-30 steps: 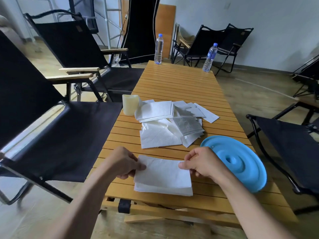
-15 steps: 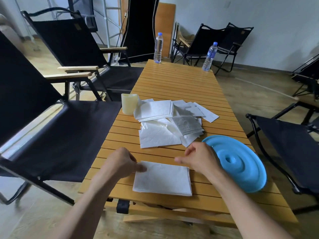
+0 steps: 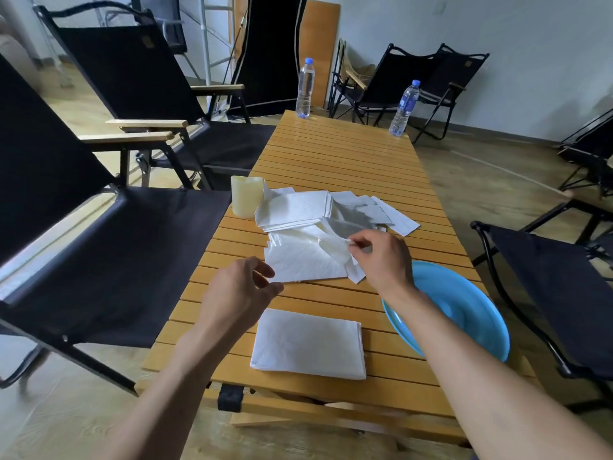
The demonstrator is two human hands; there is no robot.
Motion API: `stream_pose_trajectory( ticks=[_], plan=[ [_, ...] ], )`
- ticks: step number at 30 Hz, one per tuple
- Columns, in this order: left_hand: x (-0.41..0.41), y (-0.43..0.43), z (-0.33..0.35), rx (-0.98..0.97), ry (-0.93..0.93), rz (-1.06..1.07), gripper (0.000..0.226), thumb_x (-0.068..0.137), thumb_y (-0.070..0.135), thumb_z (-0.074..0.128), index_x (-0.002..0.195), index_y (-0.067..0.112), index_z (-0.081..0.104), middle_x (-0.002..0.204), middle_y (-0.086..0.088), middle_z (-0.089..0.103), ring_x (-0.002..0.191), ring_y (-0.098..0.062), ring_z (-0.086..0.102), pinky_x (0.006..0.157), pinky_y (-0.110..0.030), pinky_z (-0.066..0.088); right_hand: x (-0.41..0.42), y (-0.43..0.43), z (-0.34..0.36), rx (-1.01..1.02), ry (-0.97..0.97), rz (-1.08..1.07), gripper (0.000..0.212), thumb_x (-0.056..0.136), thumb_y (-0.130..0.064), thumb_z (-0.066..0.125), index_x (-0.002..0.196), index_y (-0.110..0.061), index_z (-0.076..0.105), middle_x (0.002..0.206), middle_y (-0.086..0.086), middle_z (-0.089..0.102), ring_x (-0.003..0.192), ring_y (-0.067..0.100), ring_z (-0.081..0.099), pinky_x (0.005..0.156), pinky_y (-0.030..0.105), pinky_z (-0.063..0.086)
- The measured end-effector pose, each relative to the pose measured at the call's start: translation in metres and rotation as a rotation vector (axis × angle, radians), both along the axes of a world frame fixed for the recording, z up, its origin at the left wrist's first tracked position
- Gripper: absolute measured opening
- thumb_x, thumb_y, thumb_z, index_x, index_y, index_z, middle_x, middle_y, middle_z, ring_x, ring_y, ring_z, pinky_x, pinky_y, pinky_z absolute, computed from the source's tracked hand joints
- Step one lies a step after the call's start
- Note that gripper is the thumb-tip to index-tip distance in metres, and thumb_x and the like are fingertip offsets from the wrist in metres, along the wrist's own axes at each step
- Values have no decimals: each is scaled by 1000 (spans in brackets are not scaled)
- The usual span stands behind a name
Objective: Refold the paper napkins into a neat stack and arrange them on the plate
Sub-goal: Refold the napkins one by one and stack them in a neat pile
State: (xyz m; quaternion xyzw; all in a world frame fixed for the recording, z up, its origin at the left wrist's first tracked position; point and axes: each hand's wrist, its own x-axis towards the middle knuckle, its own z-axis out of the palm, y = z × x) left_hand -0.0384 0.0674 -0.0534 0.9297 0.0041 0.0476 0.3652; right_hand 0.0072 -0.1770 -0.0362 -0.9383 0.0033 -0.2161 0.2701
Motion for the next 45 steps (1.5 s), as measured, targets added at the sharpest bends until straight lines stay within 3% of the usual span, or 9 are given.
stream_pose_trajectory(
  ticks=[4,8,12,18,23,30,34,39,45],
  plan=[
    [1,0,-1,19,-17,2,21,84,41,77,97,30,64,76,20,63,68,-4,64,62,-31,61,-4,25,-3,159,111,181,17,77,-30,86,91,-23,79,77,-17,69,72,-6,62,62,11,42],
    [-2,2,-1,22,6,8,23,84,42,77,99,30,66,78,20,64,70,-5,64,64,-35,62,-2,40,-14,141,319,255,24,77,-29,86,97,-19,80,91,-10,76,75,-7,60,67,9,42],
    [-4,6,3,26,3,24,28,84,40,77,106,27,67,87,17,68,72,-3,64,67,-36,62,-7,41,-7,374,304,224,22,74,-25,88,94,-18,80,76,-23,68,69,-12,62,60,1,44],
    [-11,2,28,-36,-344,-185,54,83,47,71,133,30,61,148,3,48,134,-15,47,100,-35,49,-41,44,29,95,-8,422,9,82,-30,81,89,-26,78,83,-22,70,86,-1,65,72,8,47],
    [-23,-4,48,-130,-392,-302,34,85,52,61,101,26,75,114,13,70,117,-6,57,97,-32,51,-63,41,42,177,-70,505,11,83,-27,80,93,-28,75,84,-20,72,88,-4,65,75,6,47],
    [-22,-1,52,-637,-112,-34,16,93,29,69,81,19,72,66,18,68,62,7,58,55,-6,42,-64,17,37,662,455,337,26,82,-11,81,105,-17,72,92,-3,78,80,6,71,70,24,55],
    [-16,7,43,-544,178,147,14,88,23,71,76,16,73,69,2,66,68,-15,59,55,-24,48,-64,-6,35,717,729,190,20,84,-19,80,102,-13,75,86,1,75,66,6,65,55,20,49],
    [-21,12,30,-232,542,53,17,83,25,80,85,10,73,69,-1,70,58,-12,58,38,-16,38,-69,-9,23,391,845,56,27,76,-30,87,84,-10,73,61,-2,68,57,11,58,45,20,43],
    [-18,6,16,1,568,54,45,71,32,89,103,10,67,89,-7,70,84,-21,66,72,-33,57,-69,1,7,158,874,1,26,73,-33,89,74,-20,67,57,-2,72,48,4,61,44,19,41]
  ],
)
